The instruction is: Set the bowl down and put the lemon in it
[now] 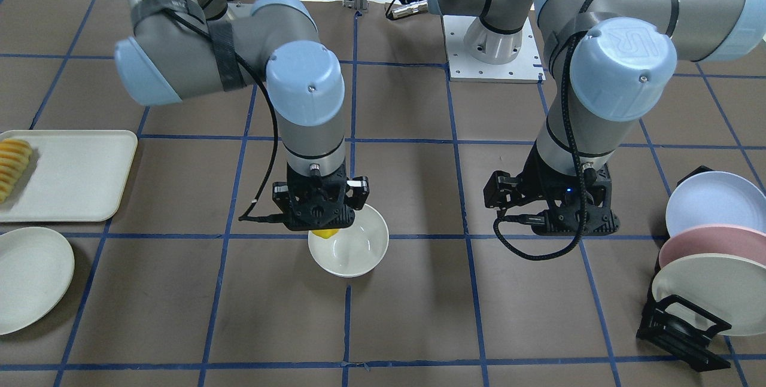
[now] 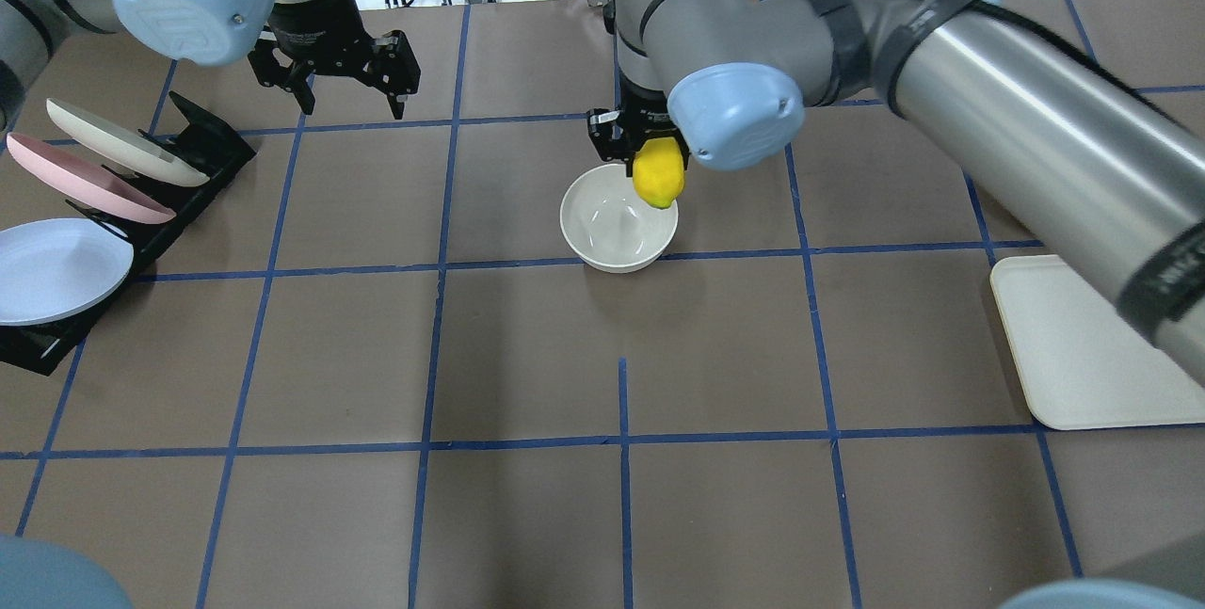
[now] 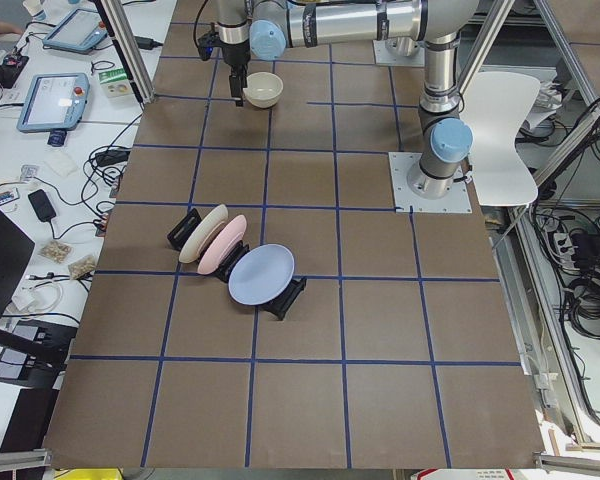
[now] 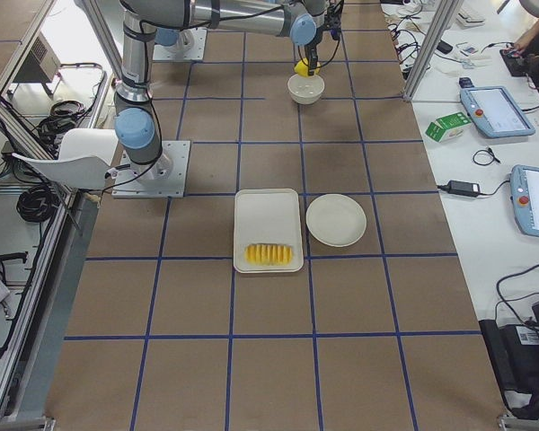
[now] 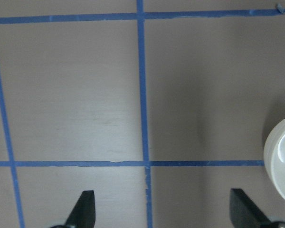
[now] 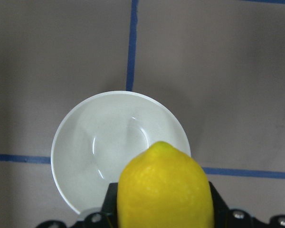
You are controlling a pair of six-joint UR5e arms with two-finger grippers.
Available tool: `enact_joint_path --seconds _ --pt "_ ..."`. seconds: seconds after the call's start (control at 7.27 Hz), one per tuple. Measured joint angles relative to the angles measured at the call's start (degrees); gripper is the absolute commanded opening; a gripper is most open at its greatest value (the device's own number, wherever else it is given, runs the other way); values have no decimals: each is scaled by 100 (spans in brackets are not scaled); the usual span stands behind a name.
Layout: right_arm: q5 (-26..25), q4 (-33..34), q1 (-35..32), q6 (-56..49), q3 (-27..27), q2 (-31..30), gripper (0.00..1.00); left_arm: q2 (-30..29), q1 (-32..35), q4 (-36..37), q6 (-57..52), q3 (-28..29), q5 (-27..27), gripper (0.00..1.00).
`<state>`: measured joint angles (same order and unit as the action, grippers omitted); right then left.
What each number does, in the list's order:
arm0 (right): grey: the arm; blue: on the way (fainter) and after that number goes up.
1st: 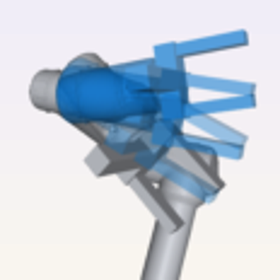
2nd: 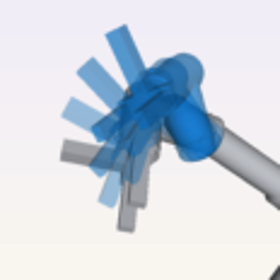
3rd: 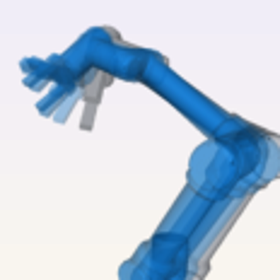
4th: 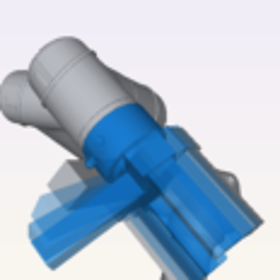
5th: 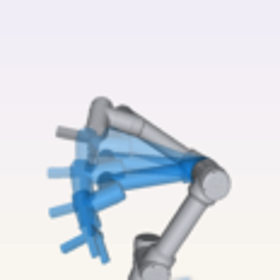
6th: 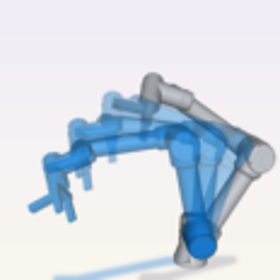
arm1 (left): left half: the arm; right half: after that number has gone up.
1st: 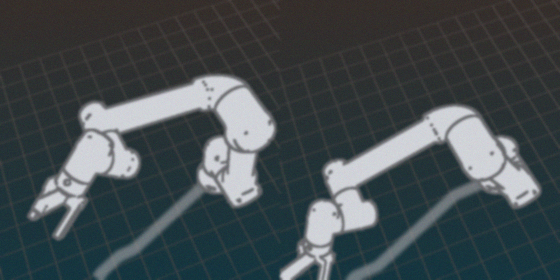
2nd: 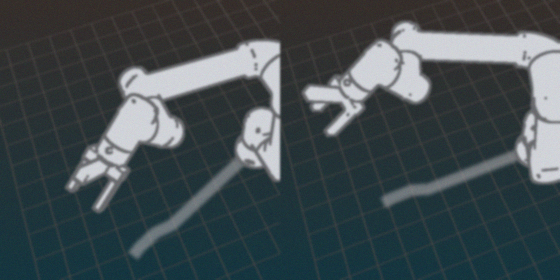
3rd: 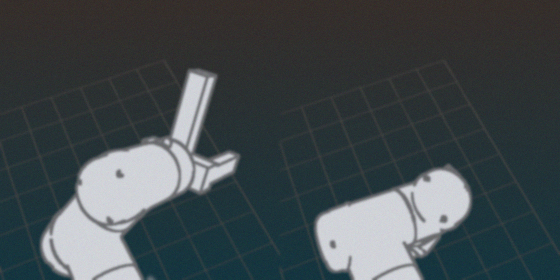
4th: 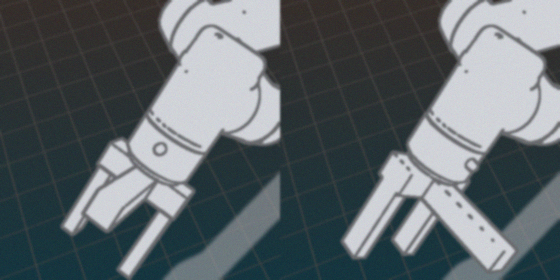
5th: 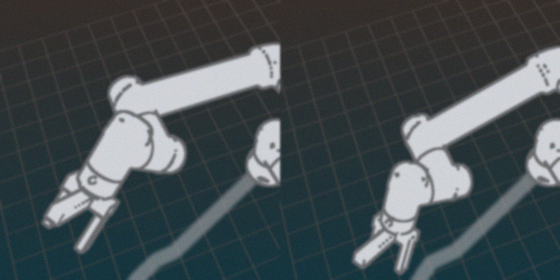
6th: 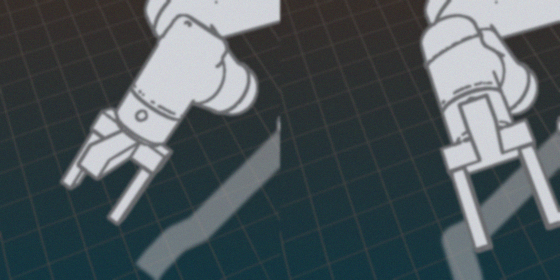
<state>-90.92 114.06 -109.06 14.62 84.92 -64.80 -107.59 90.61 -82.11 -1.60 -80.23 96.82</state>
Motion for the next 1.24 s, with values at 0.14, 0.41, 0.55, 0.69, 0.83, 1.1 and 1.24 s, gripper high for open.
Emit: enact_joint_path --seconds 0.14,0.41,0.55,0.69,0.83,1.1,1.24 --pt "2 237 -55 57 15 283 12 24 7 -3 -10 -5 34 100" --pt "44 574 -102 81 66 704 12 139 86 -17 -10 -10 -75 100" --pt "52 747 -146 92 80 861 44 283 123 -45 -8 -20 -330 100" --pt "37 830 -210 92 99 945 99 476 148 -116 -7 -51 -632 100" --pt "4 865 -259 92 124 979 100 706 158 -281 -7 -101 -807 100" --pt "-130 842 -296 113 138 919 100 1043 157 -642 -9 -216 -876 100" --pt "-280 789 -305 113 134 755 100 1171 135 -816 -15 -329 -855 100"
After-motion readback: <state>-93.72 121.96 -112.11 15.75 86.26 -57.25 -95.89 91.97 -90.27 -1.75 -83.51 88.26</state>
